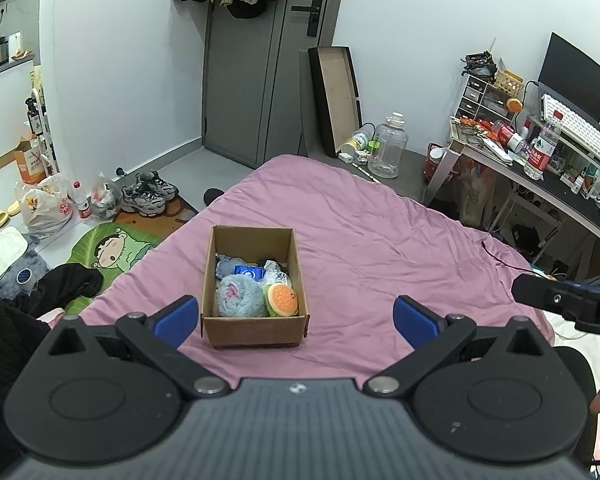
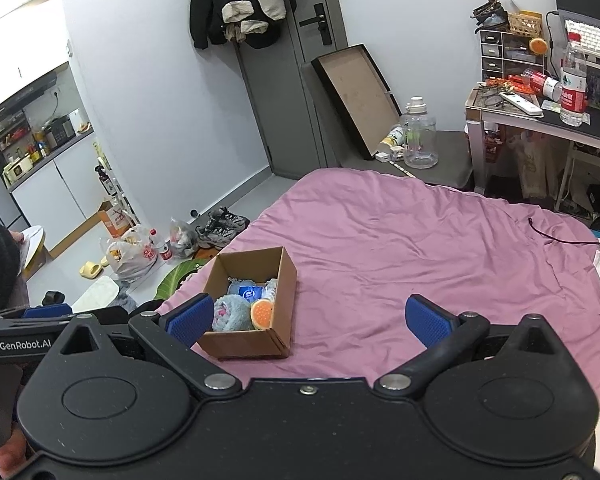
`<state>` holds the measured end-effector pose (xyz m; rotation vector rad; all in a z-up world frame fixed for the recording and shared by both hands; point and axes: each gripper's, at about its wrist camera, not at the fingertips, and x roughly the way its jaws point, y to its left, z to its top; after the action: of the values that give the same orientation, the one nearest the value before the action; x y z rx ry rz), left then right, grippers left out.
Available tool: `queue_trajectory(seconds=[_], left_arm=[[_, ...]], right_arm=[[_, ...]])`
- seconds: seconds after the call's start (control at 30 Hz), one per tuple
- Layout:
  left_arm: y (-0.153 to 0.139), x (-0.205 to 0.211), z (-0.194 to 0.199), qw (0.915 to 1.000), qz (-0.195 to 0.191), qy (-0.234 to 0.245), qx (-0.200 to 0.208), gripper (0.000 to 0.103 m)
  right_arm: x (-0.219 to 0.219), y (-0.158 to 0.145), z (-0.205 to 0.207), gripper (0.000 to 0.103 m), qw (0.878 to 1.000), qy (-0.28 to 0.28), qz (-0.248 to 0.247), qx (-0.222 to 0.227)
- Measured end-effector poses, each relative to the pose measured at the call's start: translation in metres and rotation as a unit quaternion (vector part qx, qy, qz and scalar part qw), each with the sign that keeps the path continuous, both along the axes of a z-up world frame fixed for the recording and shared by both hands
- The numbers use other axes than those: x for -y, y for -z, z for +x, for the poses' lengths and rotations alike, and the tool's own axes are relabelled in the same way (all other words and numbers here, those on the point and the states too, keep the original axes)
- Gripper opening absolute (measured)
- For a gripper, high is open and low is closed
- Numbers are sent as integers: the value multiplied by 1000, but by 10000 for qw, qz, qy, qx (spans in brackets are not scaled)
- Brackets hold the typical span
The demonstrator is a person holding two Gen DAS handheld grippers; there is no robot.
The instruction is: Organize soft objects
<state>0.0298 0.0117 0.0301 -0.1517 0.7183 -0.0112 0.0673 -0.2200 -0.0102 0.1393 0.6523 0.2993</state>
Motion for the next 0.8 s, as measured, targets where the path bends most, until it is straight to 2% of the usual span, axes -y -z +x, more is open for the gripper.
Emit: queue_trajectory(seconds=[0.8], left_arm=[[5, 2, 2, 10000, 43, 39, -70, 103]], right_arm=[[4, 2, 2, 103, 9999, 111, 63, -103]])
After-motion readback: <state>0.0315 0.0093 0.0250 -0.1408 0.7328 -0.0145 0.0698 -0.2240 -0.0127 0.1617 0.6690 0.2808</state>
